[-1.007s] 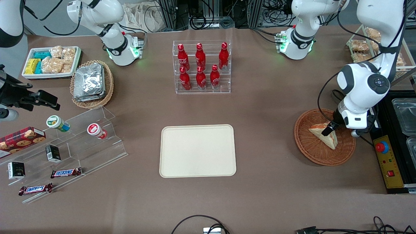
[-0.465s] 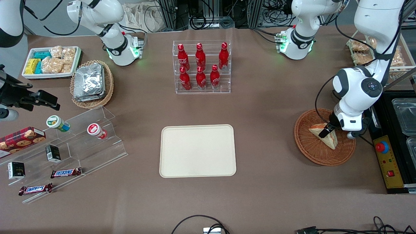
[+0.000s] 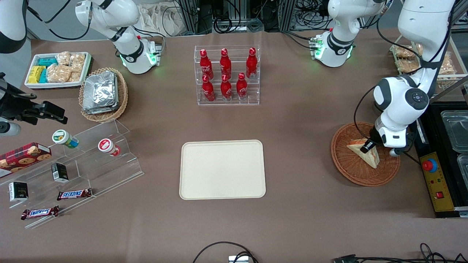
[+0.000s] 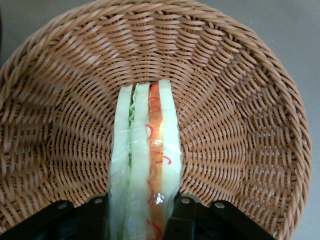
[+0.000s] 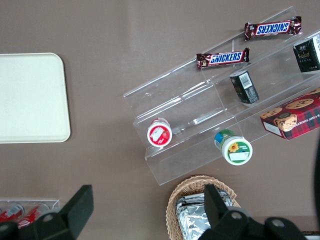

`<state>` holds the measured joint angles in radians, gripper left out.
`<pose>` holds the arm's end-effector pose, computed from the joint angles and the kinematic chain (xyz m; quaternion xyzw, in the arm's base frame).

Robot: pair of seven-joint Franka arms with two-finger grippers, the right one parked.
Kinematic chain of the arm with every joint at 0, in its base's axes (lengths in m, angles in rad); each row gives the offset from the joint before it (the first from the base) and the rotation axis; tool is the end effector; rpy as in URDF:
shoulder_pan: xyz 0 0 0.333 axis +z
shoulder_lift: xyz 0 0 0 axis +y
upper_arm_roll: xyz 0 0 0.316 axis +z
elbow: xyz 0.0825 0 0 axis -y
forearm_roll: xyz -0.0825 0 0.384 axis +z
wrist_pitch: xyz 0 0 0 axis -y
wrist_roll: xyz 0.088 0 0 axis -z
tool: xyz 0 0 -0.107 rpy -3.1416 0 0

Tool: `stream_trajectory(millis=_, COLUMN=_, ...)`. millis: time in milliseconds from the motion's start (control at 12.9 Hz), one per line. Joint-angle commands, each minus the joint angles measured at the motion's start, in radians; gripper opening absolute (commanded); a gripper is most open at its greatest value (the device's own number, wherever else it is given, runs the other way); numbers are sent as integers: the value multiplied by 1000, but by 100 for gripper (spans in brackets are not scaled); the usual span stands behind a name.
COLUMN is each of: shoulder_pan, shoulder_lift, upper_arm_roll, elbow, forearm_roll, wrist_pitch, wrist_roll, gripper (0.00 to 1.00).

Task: Place sandwich from basket to tray
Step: 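Lift the sandwich and carry it with the left gripper to the tray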

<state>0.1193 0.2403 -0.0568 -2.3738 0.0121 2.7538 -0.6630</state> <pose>0.5210 0.0317 0.2365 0.9341 0.3501 0.0657 0.0245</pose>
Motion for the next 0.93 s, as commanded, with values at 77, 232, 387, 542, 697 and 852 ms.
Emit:
stream_trajectory(millis=77, shoulder_pan=-46, shoulder_lift=-74, upper_arm_roll=-5, elbow=-4, forearm_roll=20, wrist_pitch=-49, wrist_roll=6, gripper=7)
stream_trajectory(millis=232, shoulder_pan=-66, shoulder_lift=-131, upper_arm_roll=-8, elbow=13, forearm_roll=101, wrist_pitch=-147, wrist_roll=6, gripper=7)
stream_trajectory(millis=387, shoulder_pan=-90, shoulder_lift=-162, upper_arm_roll=-15, elbow=57, forearm_roll=134, wrist_pitch=-241, wrist_roll=26, gripper=7)
stream_trajectory(millis=542, shoulder_pan=-98, shoulder_lift=-167, upper_arm_roll=-47, elbow=132, forearm_roll=134, wrist_pitch=-343, wrist_roll=92, gripper=7)
stream_trajectory(millis=697, shoulder_pan=-98, shoulder_lift=-154, upper_arm_roll=-106, elbow=238, forearm_roll=131, wrist_pitch=-463, wrist_roll=109, gripper=8)
stream_trajectory(millis=852, shoulder_pan=-98, shoulder_lift=-132, upper_arm_roll=-155, elbow=324, forearm_roll=118, wrist_pitch=-534, wrist_roll=131, gripper=11)
